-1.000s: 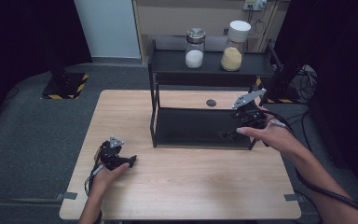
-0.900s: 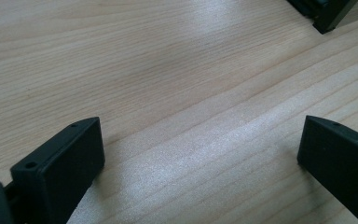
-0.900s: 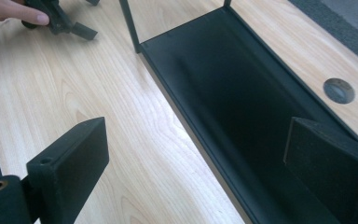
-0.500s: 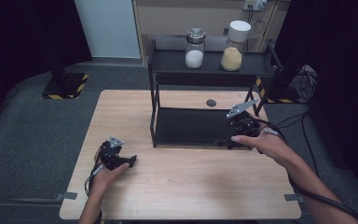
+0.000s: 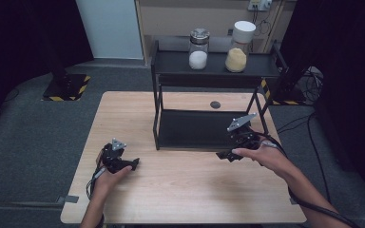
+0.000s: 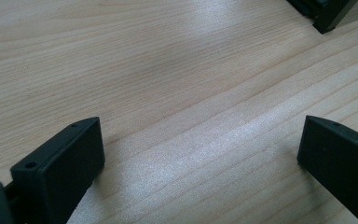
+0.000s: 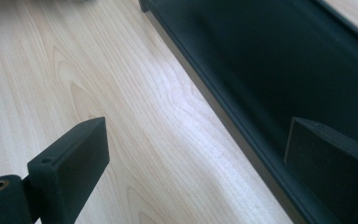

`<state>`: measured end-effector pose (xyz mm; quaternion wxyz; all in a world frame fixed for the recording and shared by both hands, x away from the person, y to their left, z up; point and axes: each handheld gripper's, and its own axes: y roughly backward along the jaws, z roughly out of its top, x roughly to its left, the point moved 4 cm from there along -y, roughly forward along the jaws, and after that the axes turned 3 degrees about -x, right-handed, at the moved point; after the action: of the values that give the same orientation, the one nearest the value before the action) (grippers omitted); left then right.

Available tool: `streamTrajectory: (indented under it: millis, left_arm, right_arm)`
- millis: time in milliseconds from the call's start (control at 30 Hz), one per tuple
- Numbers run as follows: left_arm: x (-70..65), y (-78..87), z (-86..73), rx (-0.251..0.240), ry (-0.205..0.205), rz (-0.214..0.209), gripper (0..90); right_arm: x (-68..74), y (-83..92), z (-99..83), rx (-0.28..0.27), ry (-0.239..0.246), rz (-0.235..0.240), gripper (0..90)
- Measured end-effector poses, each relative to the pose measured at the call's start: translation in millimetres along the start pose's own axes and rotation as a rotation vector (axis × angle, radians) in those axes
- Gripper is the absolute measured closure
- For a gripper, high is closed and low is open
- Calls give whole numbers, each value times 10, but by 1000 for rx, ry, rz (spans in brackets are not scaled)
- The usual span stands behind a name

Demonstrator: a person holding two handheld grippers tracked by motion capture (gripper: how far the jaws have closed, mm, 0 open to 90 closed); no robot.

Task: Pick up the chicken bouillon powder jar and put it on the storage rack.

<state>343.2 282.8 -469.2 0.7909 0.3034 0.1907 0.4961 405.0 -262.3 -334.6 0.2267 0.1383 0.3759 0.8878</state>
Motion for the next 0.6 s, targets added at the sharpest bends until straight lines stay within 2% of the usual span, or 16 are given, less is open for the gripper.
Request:
streamTrajectory:
  millis: [267, 300, 600]
  left_arm:
    - [-1, 0, 0, 0, 0, 0, 0]
    - [-1, 0, 0, 0, 0, 0, 0]
    - [-2, 1, -1, 0, 0, -1, 0]
  right_arm:
    - [-28, -195, -212, 14, -29, 16, 65]
    - [-27, -228, -266, 11, -43, 21, 65]
    - [8, -348, -483, -13, -54, 27, 65]
